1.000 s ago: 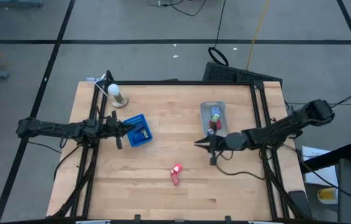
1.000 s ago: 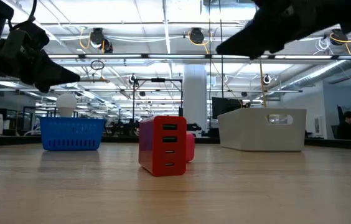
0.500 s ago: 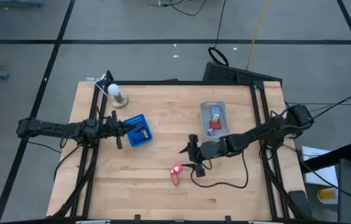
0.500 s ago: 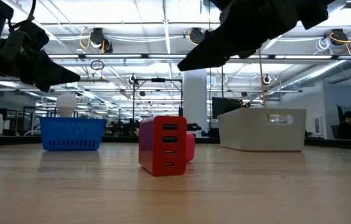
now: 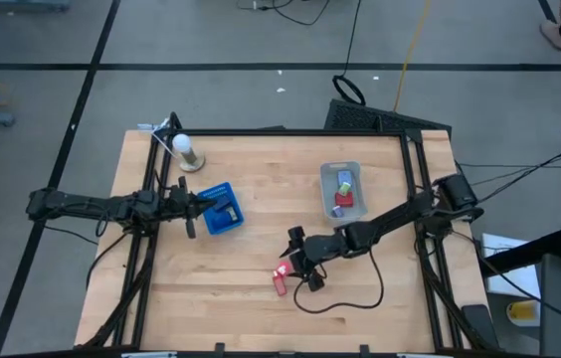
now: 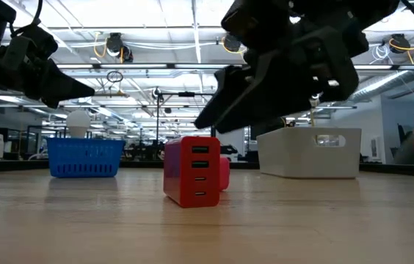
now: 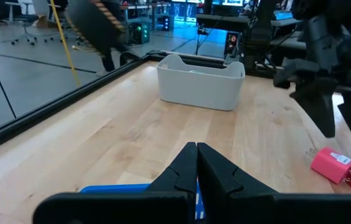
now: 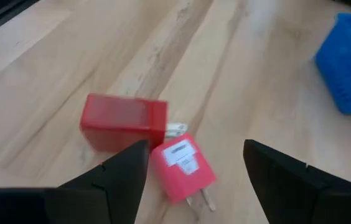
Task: Pick & Place Office items
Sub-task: Put the pink charger adapter into the grey bin
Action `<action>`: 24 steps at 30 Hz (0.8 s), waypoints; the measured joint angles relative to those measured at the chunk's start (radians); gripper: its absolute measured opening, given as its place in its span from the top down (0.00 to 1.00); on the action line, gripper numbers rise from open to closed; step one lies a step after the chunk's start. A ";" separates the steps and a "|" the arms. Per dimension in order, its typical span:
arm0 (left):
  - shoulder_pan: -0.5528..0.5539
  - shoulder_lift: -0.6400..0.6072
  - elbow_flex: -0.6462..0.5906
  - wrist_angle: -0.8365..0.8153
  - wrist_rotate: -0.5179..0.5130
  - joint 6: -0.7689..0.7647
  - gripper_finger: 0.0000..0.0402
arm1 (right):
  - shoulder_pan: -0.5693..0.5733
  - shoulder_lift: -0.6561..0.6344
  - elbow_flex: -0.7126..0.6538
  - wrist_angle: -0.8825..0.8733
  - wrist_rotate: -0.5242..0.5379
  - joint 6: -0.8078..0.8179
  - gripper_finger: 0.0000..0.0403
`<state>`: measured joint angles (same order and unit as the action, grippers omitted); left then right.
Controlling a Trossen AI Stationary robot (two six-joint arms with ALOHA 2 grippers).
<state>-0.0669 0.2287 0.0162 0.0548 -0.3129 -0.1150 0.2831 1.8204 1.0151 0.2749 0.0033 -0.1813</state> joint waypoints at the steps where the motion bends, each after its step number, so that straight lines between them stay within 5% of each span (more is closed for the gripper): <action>1: 0.000 0.000 0.000 0.000 0.000 0.000 0.98 | 0.000 0.011 0.005 -0.004 -0.015 -0.003 0.36; 17: 0.000 0.000 0.000 -0.004 -0.001 -0.001 0.98 | -0.016 0.130 0.027 0.055 -0.034 -0.017 0.41; 24: 0.000 0.000 0.000 -0.005 0.000 -0.001 0.98 | -0.016 0.130 0.027 0.057 -0.060 0.014 0.54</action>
<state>-0.0669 0.2290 0.0162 0.0498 -0.3134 -0.1158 0.2673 1.9499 1.0416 0.3315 -0.0566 -0.1675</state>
